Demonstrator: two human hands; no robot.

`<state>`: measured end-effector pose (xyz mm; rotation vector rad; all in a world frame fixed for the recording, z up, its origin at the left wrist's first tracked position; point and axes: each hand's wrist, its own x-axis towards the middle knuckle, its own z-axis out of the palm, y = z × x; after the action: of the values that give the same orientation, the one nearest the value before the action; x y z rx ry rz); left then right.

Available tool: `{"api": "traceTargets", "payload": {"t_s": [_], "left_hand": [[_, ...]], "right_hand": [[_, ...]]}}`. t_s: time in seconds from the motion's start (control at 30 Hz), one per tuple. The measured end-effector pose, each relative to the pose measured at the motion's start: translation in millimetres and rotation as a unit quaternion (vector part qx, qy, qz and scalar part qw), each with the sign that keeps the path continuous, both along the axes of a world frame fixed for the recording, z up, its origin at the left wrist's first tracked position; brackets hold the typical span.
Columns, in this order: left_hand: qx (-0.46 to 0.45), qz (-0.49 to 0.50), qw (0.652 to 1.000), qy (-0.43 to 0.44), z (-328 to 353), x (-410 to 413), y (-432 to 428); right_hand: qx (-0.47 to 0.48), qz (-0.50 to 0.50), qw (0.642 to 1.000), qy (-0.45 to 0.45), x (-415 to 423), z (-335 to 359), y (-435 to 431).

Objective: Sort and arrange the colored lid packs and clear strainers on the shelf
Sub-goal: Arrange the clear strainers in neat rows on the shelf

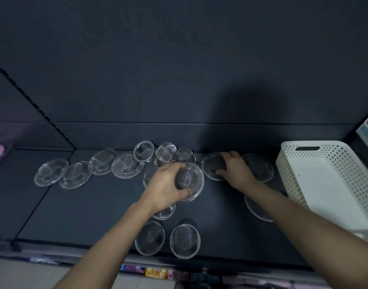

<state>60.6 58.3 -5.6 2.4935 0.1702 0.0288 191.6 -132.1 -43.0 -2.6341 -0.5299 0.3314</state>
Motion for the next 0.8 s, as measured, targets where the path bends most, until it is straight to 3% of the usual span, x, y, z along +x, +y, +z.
{"api": "traceTargets", "payload": {"t_s": [0.23,0.4,0.6,0.8], "left_hand": [[0.017,-0.082,0.996,0.024,-10,18,-40],[0.043,-0.139,0.988,0.047,-25,28,-67],[0.058,-0.163,0.982,0.074,-43,34,-82],[0.068,-0.165,0.981,0.070,-48,41,-88]], "right_hand": [[0.072,-0.055,0.995,-0.036,-5,21,-38],[0.006,-0.020,0.999,-0.039,-22,15,-62],[-0.139,-0.018,0.990,-0.013,-51,0,-78],[-0.121,-0.017,0.992,-0.028,-56,-11,-87]]}}
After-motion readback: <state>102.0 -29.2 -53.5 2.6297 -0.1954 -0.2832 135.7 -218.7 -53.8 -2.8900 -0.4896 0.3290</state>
